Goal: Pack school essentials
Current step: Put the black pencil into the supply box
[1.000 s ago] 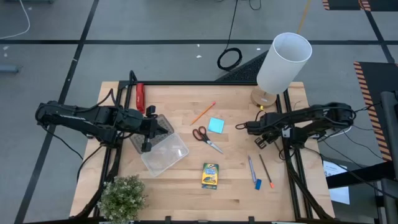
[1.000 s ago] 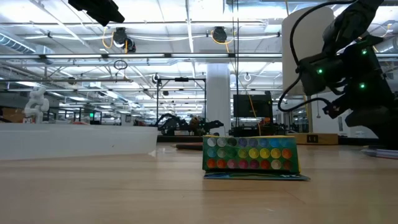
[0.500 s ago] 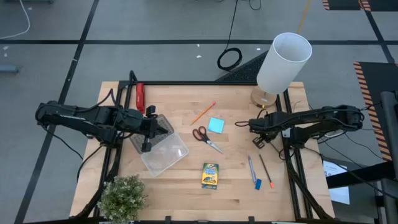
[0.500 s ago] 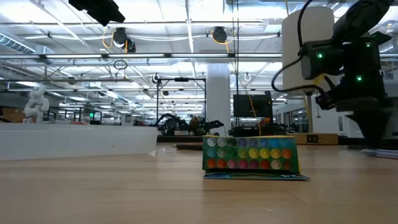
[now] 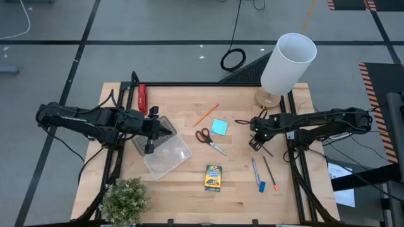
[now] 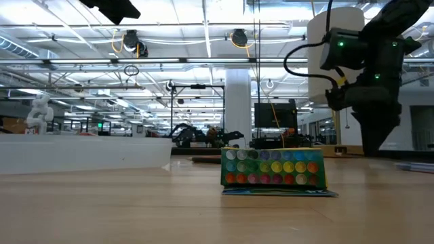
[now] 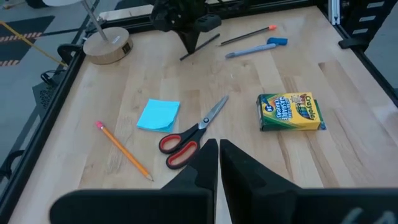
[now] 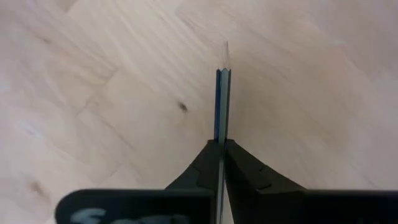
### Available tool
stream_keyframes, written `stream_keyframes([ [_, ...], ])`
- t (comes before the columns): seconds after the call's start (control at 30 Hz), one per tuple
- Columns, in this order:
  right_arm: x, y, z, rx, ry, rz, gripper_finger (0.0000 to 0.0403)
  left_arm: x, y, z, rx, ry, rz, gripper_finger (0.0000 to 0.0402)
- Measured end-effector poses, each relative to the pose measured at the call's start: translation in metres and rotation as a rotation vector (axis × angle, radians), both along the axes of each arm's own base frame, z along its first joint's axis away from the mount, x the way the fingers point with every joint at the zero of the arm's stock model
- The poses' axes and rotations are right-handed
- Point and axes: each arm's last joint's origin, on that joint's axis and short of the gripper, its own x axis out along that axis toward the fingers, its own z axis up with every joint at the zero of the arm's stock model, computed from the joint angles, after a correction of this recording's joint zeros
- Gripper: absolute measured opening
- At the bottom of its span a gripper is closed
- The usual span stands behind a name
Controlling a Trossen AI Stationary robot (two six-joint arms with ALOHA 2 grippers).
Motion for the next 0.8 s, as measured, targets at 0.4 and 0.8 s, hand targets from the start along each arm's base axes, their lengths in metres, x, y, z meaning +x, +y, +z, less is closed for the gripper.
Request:
stream_keyframes([
  [0.4,0.017,0.002,0.008,0.017,-0.213,0.109,0.0008,0.005,0.0,0.0,0.022,-0.013,0.012,0.0021],
  [0.8,0.03,0.006,0.016,0.01,-0.366,0.212,0.0008,0.033,-0.003,-0.013,0.101,-0.009,-0.03,0.0021],
])
